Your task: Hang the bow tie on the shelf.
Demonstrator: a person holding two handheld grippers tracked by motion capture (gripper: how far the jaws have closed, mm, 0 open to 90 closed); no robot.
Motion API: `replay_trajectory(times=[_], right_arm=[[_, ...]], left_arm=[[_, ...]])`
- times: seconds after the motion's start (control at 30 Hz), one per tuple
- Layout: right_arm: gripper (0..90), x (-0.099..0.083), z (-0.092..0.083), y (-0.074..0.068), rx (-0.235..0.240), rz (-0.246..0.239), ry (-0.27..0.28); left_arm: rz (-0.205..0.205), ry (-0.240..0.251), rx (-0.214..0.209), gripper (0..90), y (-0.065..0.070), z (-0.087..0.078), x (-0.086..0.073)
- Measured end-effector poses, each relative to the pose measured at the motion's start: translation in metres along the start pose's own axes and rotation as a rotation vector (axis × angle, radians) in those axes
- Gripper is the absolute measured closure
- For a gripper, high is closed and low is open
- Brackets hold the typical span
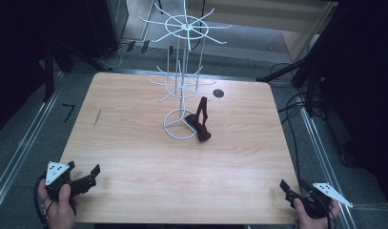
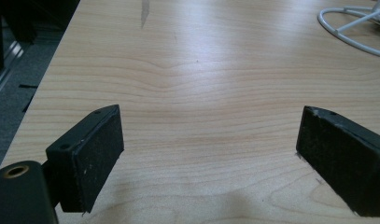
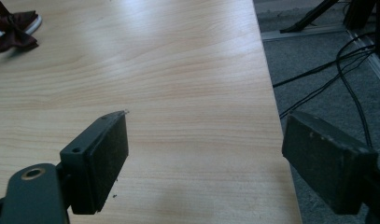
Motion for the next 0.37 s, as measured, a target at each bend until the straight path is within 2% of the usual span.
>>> replay_trajectory(times=[0.07, 0.17, 0.27, 0.37], right_arm=[[15.2, -0.0019, 0.0032, -0.0045, -0.003, -0.048, -0.016], [15.2, -0.0037, 0.0035, -0.0073, 0.005, -0.082, -0.025], [15.1, -0.0040, 0.0033, -0.0064, 0.012, -0.073, -0.024], [15.0, -0.0037, 0.0027, -0.0035, 0.028, -0.043, -0.019]], left_arm=[[0.012, 0.000, 0.007, 8.1, 0.0013, 0.0001, 0.0000], [0.016, 0.002, 0.009, 8.1, 0.0017, -0.0001, -0.0002], [0.017, -0.005, 0.000, 8.1, 0.0022, -0.0005, -0.0005], [0.029, -0.007, -0.001, 8.1, 0.0042, -0.0004, -0.0009]])
Point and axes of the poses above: each handheld gripper's, and its own axes: z roughly forward along the jaws, x roughly out of its top, y roughly to its right, the point moved 1 cm from there along z, roughly forward along the jaws, and after that the axes turned 6 degrees about x, right-handed, at the moved point
